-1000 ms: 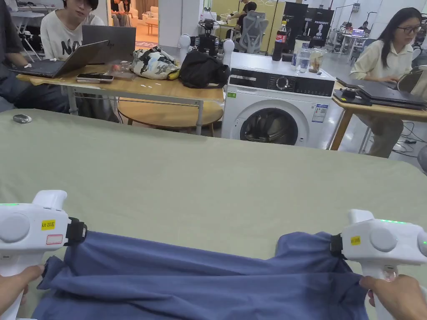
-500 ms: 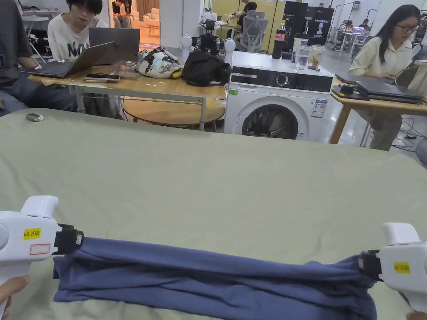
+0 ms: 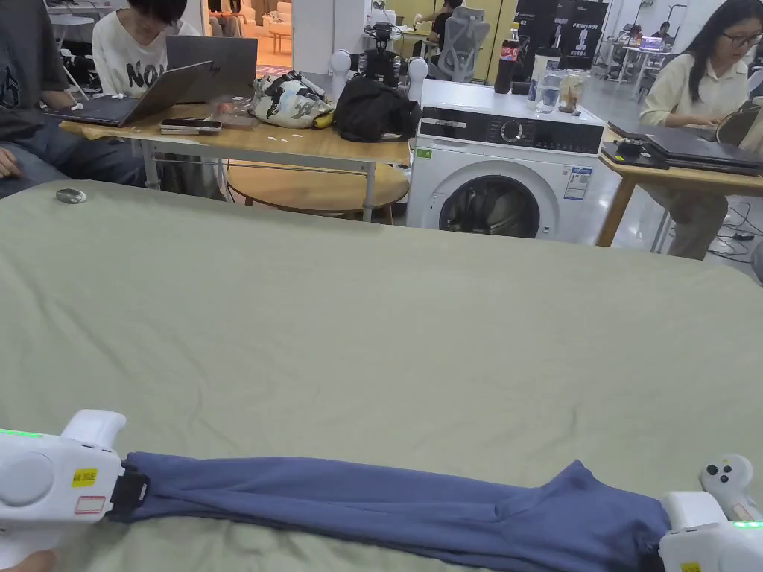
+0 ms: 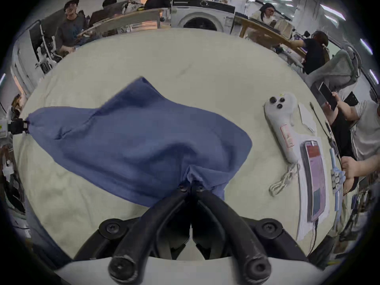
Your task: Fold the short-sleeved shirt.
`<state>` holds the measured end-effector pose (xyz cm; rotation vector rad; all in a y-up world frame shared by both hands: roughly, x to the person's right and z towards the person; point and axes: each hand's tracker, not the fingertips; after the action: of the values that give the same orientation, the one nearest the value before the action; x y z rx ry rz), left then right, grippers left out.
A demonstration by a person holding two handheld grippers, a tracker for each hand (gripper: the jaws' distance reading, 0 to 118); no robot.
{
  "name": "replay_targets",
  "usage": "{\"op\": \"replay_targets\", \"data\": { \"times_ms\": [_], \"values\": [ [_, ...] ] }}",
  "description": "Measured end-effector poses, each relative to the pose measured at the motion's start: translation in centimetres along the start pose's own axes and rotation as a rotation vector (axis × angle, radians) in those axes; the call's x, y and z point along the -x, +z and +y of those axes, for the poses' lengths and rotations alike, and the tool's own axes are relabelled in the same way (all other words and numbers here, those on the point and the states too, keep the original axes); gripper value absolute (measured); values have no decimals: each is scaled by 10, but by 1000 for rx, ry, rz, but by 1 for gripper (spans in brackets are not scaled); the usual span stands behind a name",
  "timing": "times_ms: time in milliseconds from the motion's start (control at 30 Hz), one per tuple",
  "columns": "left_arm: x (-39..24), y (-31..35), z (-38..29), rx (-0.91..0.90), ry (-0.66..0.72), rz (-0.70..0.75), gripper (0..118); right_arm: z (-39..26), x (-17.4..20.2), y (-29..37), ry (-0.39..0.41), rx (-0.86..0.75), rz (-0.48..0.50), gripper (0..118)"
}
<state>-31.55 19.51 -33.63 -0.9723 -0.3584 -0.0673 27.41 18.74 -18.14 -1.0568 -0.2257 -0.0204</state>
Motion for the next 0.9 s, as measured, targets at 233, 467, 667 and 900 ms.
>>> {"op": "replay_targets", "data": {
  "times_ms": [233, 467, 667, 900],
  "values": [
    [-13, 11, 10, -32, 58, 31, 19, 10, 11, 15, 22, -29, -72, 28],
    [-36, 27, 23, -260, -5, 34, 50, 33, 42, 68, -30, -285, -176, 55],
    [-74, 44, 26, -491, -42, 40, 50, 38, 86, 75, -102, -617, -109, 55],
    [-108, 64, 23, -710, -52, 45, 39, 36, 147, 80, -186, -901, -75, 14]
  ]
}}
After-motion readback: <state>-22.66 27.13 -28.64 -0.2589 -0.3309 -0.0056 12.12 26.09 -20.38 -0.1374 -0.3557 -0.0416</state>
